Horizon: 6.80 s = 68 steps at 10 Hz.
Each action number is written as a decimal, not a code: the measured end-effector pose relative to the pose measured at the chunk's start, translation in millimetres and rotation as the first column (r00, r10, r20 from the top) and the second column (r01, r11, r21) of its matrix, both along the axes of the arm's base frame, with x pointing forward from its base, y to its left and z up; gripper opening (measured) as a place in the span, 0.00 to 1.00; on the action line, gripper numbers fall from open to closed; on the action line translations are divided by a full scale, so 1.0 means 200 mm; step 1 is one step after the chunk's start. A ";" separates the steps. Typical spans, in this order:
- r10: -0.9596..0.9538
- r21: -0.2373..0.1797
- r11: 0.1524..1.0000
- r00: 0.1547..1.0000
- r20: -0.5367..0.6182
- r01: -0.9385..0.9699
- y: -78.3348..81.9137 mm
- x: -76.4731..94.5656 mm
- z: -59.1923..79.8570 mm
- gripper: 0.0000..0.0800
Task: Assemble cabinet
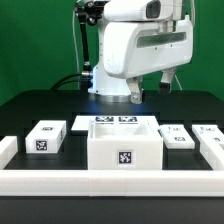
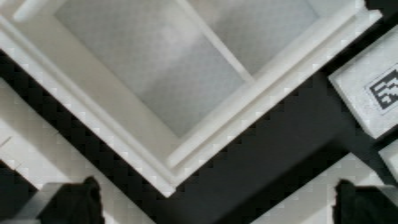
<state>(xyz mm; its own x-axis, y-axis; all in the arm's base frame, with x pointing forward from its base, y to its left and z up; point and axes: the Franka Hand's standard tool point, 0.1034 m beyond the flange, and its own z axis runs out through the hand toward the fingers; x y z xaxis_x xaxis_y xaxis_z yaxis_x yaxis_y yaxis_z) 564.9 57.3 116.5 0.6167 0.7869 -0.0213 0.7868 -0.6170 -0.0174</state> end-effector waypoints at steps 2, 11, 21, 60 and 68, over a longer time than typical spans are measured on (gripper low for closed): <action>0.000 0.000 1.000 1.000 0.000 0.000 0.00 0.00 0.00 0.81; 0.161 -0.012 0.987 0.985 0.064 -0.160 -0.04 -0.12 -0.01 0.81; 0.744 -0.123 0.668 0.662 0.092 -0.734 -0.08 -0.20 -0.10 0.81; 0.659 -0.041 0.752 0.752 0.014 -0.658 0.23 -0.21 -0.41 0.03; 0.677 -0.029 0.735 0.735 -0.026 -0.678 0.32 -0.21 -0.42 0.03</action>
Offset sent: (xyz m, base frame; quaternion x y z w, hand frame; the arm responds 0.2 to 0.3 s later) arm 0.0000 0.0000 0.0000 0.0000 0.0000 0.0000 1.0000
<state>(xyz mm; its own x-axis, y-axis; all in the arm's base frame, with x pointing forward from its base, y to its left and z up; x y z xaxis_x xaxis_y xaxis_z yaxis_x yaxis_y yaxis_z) 523.8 122.0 32.8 -0.0802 0.9950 -0.0602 0.9967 0.0792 -0.0198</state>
